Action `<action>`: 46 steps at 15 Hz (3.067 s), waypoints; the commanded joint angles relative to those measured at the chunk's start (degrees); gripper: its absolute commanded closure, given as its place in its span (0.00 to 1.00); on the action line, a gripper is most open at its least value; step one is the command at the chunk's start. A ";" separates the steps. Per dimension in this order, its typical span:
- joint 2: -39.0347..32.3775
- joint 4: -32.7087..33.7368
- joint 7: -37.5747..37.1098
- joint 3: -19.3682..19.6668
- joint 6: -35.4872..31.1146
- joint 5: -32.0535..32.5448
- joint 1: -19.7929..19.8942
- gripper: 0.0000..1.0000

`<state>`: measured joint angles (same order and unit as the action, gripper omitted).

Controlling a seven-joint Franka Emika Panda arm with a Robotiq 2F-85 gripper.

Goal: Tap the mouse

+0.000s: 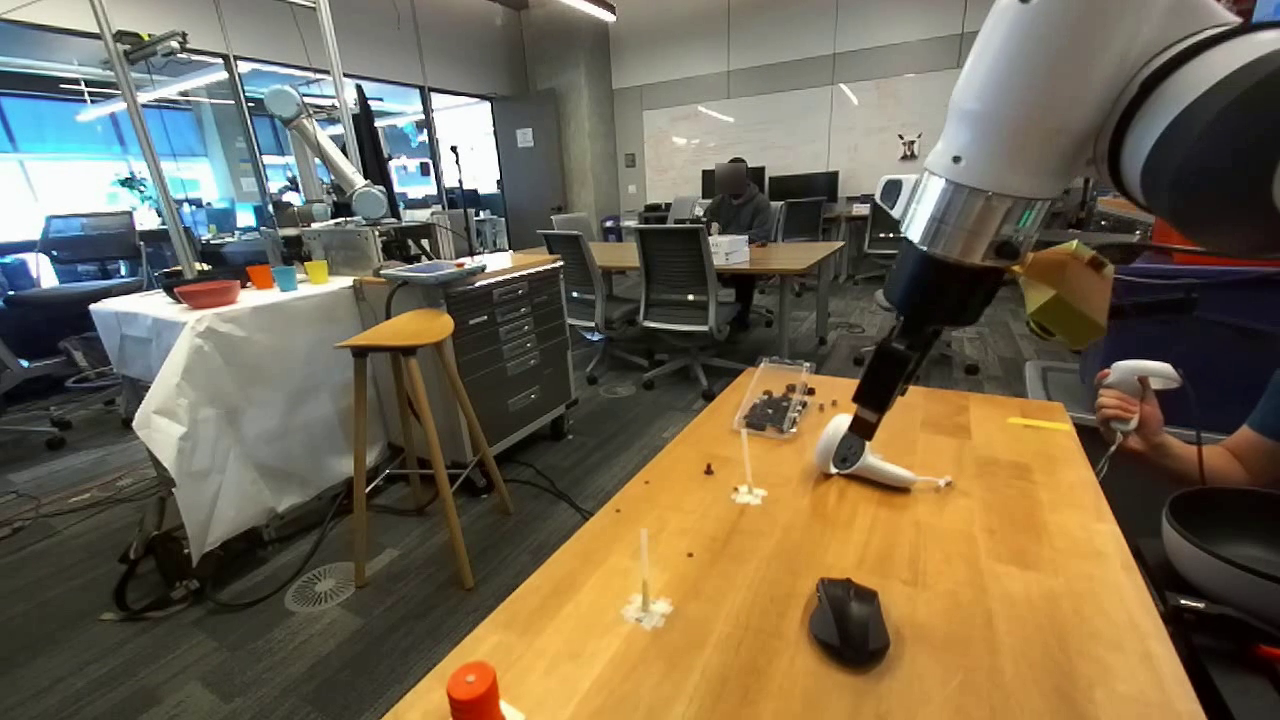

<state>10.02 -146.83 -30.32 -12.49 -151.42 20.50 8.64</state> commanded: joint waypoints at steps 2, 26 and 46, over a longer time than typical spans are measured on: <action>-8.49 3.74 -6.03 1.87 -4.80 5.22 -1.29 0.32; -29.59 12.06 -31.62 1.42 -7.55 30.27 -2.83 1.00; -2.47 13.22 14.98 5.43 20.44 -17.02 -9.01 1.00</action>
<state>1.99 -135.22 -19.27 -9.05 -138.79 4.57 1.43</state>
